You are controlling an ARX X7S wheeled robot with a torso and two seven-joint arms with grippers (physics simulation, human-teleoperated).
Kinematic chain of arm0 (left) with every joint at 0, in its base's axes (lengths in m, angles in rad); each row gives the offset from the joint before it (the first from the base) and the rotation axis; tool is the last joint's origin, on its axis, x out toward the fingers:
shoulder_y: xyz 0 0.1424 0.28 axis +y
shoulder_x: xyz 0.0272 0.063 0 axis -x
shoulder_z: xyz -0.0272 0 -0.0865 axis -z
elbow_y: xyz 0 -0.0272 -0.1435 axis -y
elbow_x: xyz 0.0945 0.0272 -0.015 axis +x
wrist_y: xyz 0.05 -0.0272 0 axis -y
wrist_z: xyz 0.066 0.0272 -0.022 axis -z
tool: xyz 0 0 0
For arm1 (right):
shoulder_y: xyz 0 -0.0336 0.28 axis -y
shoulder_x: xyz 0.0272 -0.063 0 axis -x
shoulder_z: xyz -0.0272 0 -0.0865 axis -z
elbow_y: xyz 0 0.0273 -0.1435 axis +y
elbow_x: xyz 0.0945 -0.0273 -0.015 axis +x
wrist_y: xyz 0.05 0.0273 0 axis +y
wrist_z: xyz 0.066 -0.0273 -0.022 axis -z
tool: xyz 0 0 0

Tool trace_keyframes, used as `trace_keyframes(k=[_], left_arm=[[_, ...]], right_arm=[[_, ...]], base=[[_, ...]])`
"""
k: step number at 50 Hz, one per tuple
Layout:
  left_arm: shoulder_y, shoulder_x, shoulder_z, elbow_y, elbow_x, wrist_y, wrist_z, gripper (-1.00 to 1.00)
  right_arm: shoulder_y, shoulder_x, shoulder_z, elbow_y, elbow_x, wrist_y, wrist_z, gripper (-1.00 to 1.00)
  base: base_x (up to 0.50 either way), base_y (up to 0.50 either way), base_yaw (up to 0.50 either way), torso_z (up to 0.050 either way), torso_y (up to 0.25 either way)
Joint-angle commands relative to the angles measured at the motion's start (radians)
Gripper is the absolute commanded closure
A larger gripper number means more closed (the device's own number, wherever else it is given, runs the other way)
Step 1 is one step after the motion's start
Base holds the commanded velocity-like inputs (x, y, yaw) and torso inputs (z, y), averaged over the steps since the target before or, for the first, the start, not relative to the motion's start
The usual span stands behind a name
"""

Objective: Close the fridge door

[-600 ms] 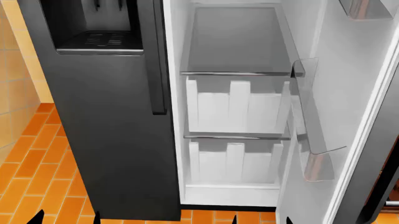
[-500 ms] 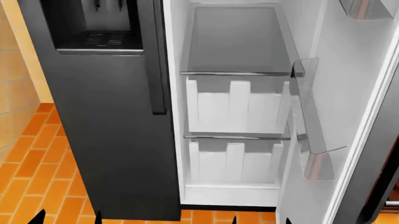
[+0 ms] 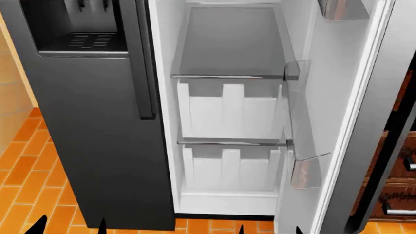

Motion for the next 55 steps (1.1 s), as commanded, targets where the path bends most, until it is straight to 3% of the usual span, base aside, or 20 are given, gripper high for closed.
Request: trace_keyframes(k=[1,55], left_arm=[[-0.003,-0.015,0.018,-0.002,-0.016,0.009,-0.008,-1.0],[0.002,-0.052,0.062,0.025,-0.043,0.0,-0.044,-1.0]], right_arm=[[0.002,0.019,-0.026,-0.004,0.01,0.002,0.022,-1.0],[0.0,0.074,-0.093,-0.026,0.051,0.001,0.087,-1.0]], base=[[0.0,-0.5,0.0,0.0,0.0],[0.0,-0.5,0.0,0.0,0.0]])
